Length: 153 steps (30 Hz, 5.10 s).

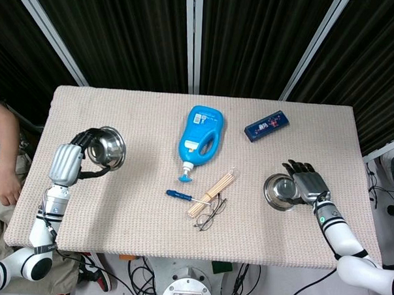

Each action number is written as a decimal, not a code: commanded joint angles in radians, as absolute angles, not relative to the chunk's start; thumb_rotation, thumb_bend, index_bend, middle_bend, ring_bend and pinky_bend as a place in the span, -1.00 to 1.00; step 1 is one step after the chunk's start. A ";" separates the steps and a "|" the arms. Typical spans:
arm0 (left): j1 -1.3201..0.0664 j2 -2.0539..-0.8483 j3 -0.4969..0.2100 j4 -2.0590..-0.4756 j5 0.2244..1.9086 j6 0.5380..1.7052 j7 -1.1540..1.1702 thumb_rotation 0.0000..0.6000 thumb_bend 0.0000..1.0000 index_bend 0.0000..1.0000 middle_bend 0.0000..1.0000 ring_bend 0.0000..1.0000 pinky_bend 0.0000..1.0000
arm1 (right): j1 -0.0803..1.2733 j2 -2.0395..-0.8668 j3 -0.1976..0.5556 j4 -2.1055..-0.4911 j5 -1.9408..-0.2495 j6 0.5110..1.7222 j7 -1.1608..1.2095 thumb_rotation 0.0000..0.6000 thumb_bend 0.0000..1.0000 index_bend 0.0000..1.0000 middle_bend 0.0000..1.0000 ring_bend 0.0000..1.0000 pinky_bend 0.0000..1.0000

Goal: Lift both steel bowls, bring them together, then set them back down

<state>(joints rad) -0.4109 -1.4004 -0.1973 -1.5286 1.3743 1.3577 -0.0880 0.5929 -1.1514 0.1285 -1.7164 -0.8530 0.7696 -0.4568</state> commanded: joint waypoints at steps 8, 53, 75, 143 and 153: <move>-0.419 -1.400 -0.198 -1.519 1.374 1.338 -0.090 1.00 -0.68 0.20 0.23 -0.10 0.19 | 0.633 -1.176 0.065 -1.740 -0.793 0.816 -0.515 1.00 -1.00 -1.00 -1.00 -1.00 -1.00; -0.456 -1.457 -0.243 -1.564 1.437 1.365 -0.259 1.00 -0.67 0.21 0.23 -0.10 0.19 | 0.476 -1.303 0.236 -1.649 -1.241 1.260 0.414 1.00 -0.87 0.27 -0.03 -0.36 -0.75; -0.667 -1.810 -0.346 -1.443 1.561 1.454 -0.373 1.00 -0.66 0.21 0.24 -0.10 0.19 | 0.675 -1.561 0.331 -1.470 -1.499 1.054 1.595 1.00 -0.77 0.38 0.07 -0.25 -0.61; -0.592 -1.502 -0.249 -1.428 1.447 1.365 -0.293 1.00 -0.64 0.31 0.35 -0.02 0.27 | 0.518 -1.349 0.219 -1.429 -1.369 1.225 1.034 1.00 -0.54 0.39 0.07 -0.25 -0.59; -0.669 -1.242 -0.092 -1.582 1.140 0.843 0.162 1.00 -0.65 0.36 0.39 0.07 0.33 | 0.376 -1.165 0.017 -1.593 -1.351 1.210 0.326 1.00 -0.40 0.40 0.07 -0.25 -0.59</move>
<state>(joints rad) -0.6364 -1.3342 -0.1565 -1.5225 1.2838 0.9880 0.0212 0.4703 -1.2798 0.1367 -1.5044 -1.3759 1.2108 0.6061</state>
